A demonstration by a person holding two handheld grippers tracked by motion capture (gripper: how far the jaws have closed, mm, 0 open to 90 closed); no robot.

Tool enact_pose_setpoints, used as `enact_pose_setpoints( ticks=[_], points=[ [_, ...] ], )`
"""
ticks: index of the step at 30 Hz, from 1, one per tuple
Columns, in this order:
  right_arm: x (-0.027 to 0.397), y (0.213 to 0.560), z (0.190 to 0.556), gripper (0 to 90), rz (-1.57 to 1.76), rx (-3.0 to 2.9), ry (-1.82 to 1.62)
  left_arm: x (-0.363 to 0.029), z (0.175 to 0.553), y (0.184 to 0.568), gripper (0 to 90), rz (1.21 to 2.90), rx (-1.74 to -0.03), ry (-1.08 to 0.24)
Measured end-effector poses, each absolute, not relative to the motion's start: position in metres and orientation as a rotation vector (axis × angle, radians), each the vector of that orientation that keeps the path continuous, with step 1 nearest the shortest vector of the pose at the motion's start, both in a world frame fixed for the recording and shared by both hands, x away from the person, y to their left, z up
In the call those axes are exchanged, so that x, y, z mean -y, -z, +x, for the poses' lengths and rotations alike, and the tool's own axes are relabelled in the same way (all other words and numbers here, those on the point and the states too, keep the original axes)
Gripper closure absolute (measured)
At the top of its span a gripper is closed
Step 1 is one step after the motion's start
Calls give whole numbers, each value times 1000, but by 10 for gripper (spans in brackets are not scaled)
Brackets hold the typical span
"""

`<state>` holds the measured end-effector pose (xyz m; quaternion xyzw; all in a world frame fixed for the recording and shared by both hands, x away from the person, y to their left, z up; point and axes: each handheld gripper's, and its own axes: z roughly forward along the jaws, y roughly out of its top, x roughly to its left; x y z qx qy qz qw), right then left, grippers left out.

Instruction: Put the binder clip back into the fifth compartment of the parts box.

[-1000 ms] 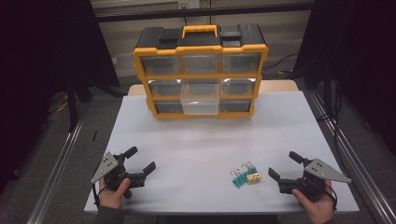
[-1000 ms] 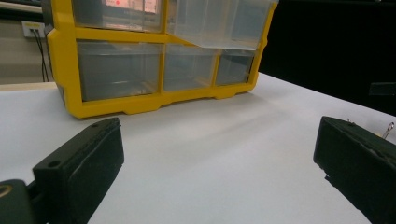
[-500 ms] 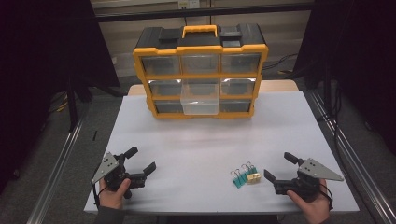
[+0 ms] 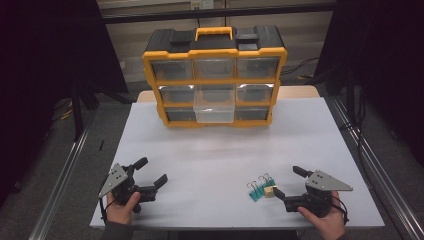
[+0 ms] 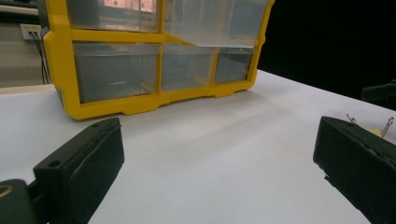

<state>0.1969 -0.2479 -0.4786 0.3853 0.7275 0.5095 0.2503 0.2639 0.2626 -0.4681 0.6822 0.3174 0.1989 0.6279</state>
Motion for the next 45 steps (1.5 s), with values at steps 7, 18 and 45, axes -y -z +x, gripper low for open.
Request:
enact_pose_setpoints(
  ticks=[7,18,45],
  points=[
    [243,479,200,24,1065,-2014,-1373,-263,264,468,20,1567,-726,-467],
    [230,483,204,194,1120,-2182,-1309,-262,263,467,20,1574,-719,-452],
    [220,485,207,476,1206,-2273,-1216,-261,265,469,20,1582,-720,-453]
  ],
)
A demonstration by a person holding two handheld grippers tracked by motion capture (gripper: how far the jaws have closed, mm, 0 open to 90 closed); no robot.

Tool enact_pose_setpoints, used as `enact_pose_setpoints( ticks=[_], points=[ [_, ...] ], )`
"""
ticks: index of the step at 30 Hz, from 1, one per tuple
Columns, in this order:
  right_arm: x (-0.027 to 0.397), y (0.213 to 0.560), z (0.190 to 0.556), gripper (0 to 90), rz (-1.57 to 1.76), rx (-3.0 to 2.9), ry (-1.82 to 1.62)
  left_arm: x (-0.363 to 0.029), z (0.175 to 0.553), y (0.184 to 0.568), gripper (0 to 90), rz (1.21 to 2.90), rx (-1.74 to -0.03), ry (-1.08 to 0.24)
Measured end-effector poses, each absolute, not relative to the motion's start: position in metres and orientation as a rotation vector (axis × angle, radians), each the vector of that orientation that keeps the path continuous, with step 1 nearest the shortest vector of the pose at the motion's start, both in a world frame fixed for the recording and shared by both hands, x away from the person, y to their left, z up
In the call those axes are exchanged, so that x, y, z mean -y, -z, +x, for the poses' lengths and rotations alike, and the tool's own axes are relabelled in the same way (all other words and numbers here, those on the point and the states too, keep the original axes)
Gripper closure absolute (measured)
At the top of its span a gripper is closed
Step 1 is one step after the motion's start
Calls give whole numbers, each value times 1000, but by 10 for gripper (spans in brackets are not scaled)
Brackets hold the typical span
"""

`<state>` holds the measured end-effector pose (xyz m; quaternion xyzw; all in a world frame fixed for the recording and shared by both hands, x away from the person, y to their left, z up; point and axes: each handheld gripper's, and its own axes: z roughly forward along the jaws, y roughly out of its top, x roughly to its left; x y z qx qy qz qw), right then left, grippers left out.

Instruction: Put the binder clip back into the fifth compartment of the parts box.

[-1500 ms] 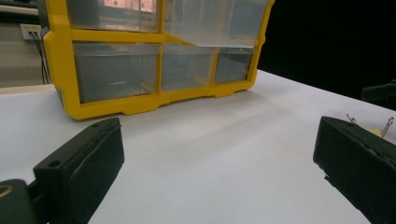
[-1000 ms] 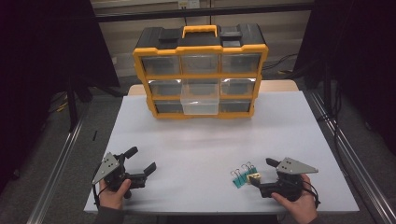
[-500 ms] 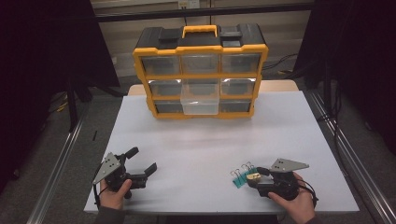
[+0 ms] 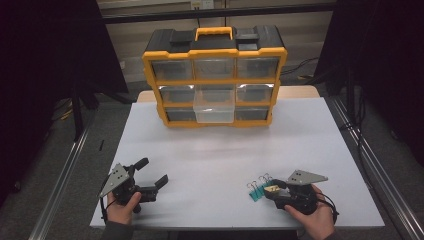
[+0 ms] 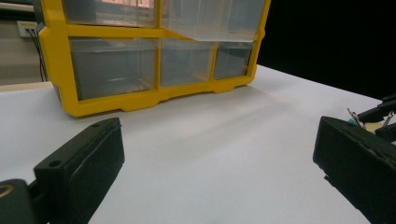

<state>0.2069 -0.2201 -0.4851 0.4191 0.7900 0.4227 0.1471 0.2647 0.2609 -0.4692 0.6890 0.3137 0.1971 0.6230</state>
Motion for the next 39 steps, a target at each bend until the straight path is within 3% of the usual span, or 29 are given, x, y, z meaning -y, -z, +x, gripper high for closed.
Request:
enact_pose_setpoints(
  ticks=[14,39],
  points=[
    [231,464,209,478,1188,-2156,-1386,-261,265,468,20,1578,-724,-464],
    [216,408,261,478,1144,-2015,-1523,-259,267,469,20,1592,-709,-465]
  ],
)
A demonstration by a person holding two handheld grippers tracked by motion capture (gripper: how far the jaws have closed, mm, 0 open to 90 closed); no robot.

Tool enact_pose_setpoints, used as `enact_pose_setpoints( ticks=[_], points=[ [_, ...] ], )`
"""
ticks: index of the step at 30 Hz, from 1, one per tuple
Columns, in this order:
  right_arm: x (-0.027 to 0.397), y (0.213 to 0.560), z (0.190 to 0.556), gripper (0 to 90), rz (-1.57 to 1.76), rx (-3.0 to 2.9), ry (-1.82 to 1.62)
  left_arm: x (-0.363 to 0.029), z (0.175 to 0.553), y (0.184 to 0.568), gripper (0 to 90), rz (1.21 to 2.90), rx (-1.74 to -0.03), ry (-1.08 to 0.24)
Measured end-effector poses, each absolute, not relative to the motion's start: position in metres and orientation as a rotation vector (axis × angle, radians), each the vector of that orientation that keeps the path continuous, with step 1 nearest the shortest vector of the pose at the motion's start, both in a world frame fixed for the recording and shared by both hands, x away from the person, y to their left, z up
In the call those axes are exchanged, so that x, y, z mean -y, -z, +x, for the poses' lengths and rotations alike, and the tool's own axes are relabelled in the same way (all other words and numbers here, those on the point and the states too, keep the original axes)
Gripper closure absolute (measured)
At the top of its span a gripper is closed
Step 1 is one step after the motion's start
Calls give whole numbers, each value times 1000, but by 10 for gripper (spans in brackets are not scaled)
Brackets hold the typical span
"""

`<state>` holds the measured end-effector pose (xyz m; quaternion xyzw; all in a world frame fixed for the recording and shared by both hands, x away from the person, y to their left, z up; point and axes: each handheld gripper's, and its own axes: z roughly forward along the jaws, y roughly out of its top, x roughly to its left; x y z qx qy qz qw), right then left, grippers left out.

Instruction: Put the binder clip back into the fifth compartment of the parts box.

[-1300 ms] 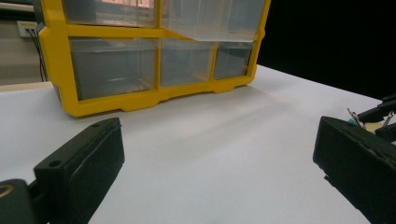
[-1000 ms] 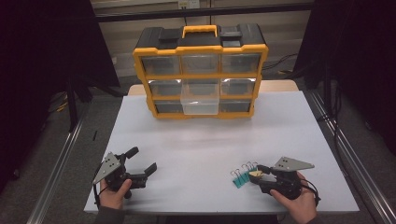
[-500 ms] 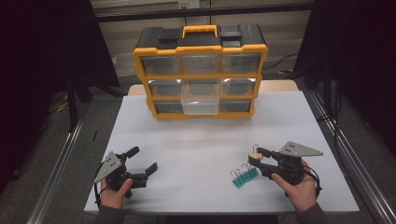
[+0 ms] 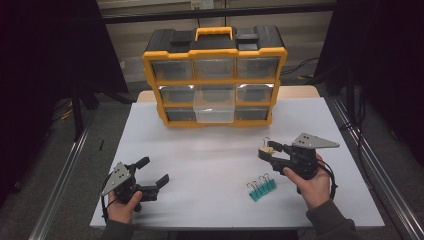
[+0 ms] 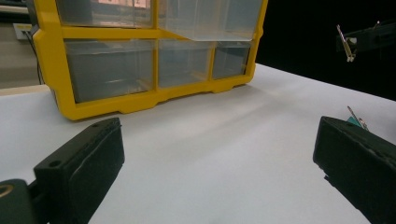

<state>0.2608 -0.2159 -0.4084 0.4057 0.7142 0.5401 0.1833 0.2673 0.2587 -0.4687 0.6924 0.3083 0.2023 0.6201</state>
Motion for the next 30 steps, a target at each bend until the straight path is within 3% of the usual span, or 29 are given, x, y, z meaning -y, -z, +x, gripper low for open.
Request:
enact_pose_setpoints(
  ticks=[30],
  points=[
    [180,354,318,478,1053,-1942,-1556,-259,267,468,20,1603,-702,-469]
  ],
)
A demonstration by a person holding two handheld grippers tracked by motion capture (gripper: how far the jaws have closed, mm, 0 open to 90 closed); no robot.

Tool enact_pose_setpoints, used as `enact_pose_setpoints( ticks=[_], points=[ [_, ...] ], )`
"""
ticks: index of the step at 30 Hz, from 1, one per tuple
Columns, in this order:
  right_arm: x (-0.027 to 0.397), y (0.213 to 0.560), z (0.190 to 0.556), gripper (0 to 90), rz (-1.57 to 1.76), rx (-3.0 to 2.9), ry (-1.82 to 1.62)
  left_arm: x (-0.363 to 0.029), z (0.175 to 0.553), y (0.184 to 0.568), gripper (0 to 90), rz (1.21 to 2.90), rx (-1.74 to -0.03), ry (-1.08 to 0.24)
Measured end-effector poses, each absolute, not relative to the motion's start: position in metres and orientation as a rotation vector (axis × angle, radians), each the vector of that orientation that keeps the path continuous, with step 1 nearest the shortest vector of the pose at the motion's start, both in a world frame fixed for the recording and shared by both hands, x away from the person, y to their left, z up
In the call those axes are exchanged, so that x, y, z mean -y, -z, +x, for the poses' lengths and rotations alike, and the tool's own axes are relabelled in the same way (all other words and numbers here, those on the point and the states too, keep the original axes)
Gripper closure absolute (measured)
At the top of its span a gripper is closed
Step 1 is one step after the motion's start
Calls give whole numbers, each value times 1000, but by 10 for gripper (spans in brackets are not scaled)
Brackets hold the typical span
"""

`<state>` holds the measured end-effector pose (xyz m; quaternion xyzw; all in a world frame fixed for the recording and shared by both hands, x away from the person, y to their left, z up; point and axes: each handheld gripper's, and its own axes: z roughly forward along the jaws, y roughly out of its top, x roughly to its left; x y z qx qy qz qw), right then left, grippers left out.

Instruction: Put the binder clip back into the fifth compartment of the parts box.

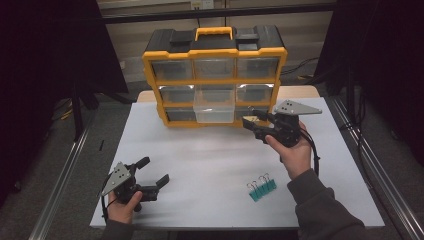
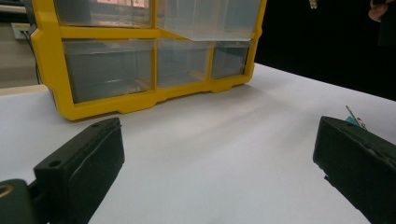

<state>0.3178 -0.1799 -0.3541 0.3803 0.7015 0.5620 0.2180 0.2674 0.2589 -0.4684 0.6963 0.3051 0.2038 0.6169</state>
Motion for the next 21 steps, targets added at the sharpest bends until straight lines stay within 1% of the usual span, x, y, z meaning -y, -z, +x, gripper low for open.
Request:
enact_pose_setpoints(
  ticks=[4,6,9,10,12,15,16,19,20,21],
  points=[
    [178,348,324,478,1053,-1928,-1557,-258,267,469,20,1606,-694,-450],
    [177,345,327,479,1050,-1927,-1552,-261,268,468,20,1637,-686,-480],
    [175,342,330,478,1048,-1924,-1553,-259,267,468,20,1604,-698,-466],
    [175,342,331,478,1046,-1926,-1554,-262,268,468,20,1634,-680,-476],
    [174,340,334,478,1049,-1921,-1551,-261,268,468,20,1637,-686,-479],
    [171,338,338,478,1044,-1927,-1542,-260,268,468,20,1630,-682,-463],
    [171,337,339,478,1046,-1926,-1540,-257,267,469,20,1591,-706,-451],
    [167,333,343,478,1043,-1922,-1541,-260,268,468,20,1627,-684,-462],
    [166,332,344,478,1035,-1927,-1544,-257,267,469,20,1590,-704,-449],
    [165,331,345,479,1033,-1926,-1544,-257,267,469,20,1589,-704,-448]
  ],
)
